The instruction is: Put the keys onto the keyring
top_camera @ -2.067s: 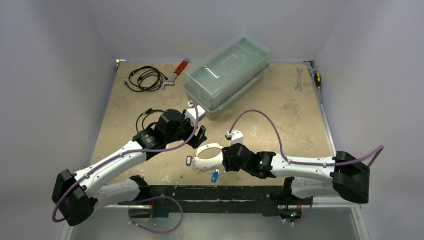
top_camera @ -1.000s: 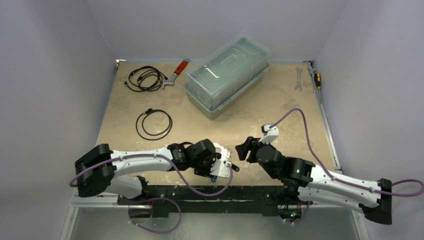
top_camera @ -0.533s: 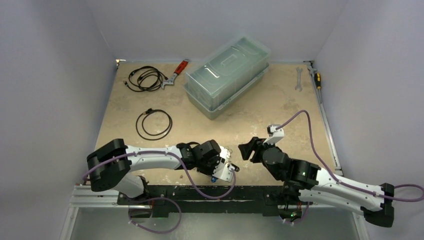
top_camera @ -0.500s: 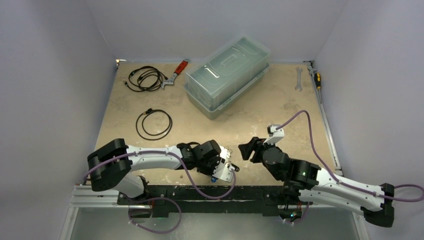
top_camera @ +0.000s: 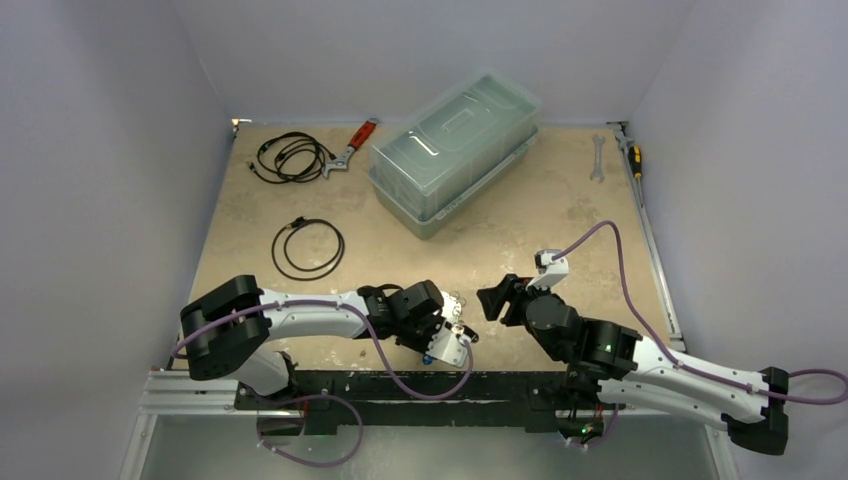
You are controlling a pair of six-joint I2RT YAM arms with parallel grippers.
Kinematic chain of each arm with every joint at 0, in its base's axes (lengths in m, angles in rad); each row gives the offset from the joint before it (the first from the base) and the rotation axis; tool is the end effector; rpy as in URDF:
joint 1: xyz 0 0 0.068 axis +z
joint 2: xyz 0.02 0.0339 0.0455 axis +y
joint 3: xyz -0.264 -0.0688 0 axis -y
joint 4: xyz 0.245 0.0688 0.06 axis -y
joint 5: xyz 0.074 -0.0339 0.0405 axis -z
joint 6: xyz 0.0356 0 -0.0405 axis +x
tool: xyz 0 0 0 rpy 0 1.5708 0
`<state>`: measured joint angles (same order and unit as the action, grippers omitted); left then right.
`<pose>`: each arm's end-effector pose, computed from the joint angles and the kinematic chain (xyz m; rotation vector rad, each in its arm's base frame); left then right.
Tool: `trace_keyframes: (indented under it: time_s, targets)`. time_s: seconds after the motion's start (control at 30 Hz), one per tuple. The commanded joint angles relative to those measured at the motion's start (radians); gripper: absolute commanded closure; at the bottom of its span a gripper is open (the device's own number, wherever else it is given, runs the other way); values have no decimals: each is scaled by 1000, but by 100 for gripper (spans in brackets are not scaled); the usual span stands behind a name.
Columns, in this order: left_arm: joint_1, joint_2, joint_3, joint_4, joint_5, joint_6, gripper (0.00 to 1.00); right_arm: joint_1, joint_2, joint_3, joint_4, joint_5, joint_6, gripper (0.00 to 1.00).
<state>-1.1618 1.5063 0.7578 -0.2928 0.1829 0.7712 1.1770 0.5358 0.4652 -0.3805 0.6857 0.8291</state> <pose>0.1048 -0.2580 0.1601 2.2035 1.4419 -0.3753 0.0719 0.1142 0.2466 0.0909 1.9677 0.6468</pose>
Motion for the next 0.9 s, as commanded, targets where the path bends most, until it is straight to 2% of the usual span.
trace_keyframes:
  time_s: [0.0,0.13,0.27,0.4,0.53,0.7,0.87]
  targets:
    - [-4,1,29,29,53,28,69,-1,4,-4,29,6,-8,36]
    - [-6,0,32,29,70,30,68,-2,6,-3,28,6,-8,36]
    - [-6,2,29,42,107,27,72,0,2,-6,31,6,-8,36]
    - [-6,21,35,29,105,35,89,-1,1,-7,30,5,-10,36]
    - [-11,37,35,26,99,42,100,0,4,-7,34,2,-11,36]
    - [-13,3,38,35,71,34,100,-1,1,-8,36,-1,-15,36]
    - [0,-66,58,63,73,-44,100,0,-20,-11,51,-24,-44,36]
